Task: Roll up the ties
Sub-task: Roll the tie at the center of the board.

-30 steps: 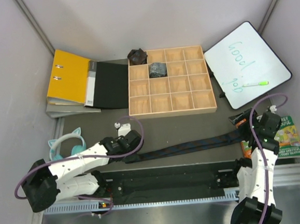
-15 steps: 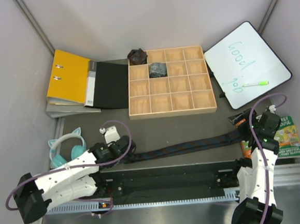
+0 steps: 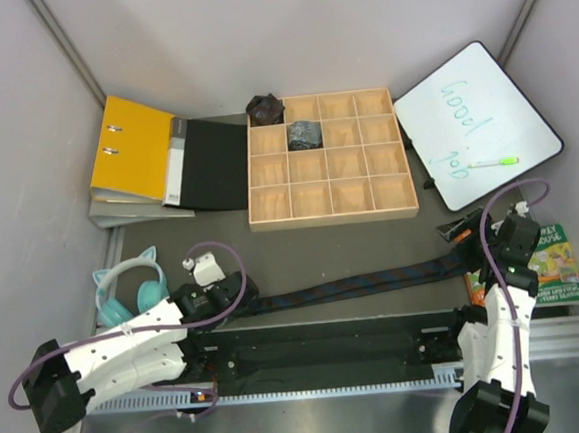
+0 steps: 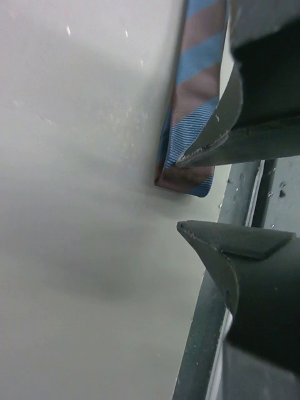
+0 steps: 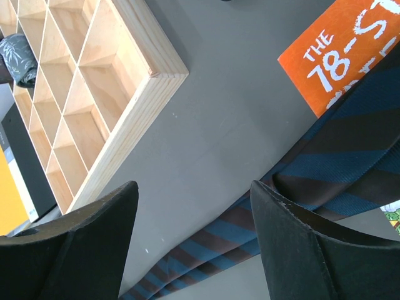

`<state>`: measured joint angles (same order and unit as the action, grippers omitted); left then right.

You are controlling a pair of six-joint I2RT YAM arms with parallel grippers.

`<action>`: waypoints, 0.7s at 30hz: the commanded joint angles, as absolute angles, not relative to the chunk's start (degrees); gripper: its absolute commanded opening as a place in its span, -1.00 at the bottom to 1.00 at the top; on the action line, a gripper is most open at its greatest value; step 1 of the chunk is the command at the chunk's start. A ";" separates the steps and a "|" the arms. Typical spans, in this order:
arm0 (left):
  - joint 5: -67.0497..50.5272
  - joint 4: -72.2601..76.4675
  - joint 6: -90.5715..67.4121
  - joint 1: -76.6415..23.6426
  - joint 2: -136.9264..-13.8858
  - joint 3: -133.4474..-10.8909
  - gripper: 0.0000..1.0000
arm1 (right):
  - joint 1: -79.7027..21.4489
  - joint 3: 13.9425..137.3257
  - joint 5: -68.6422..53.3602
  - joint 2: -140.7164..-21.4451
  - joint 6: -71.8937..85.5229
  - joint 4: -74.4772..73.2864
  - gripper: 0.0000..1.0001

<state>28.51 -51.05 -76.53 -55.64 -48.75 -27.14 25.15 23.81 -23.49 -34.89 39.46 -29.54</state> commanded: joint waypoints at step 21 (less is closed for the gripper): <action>28.39 -41.66 -75.59 -56.16 -47.46 -21.09 -0.65 | 23.73 24.43 -24.87 -35.60 38.85 -26.19 0.43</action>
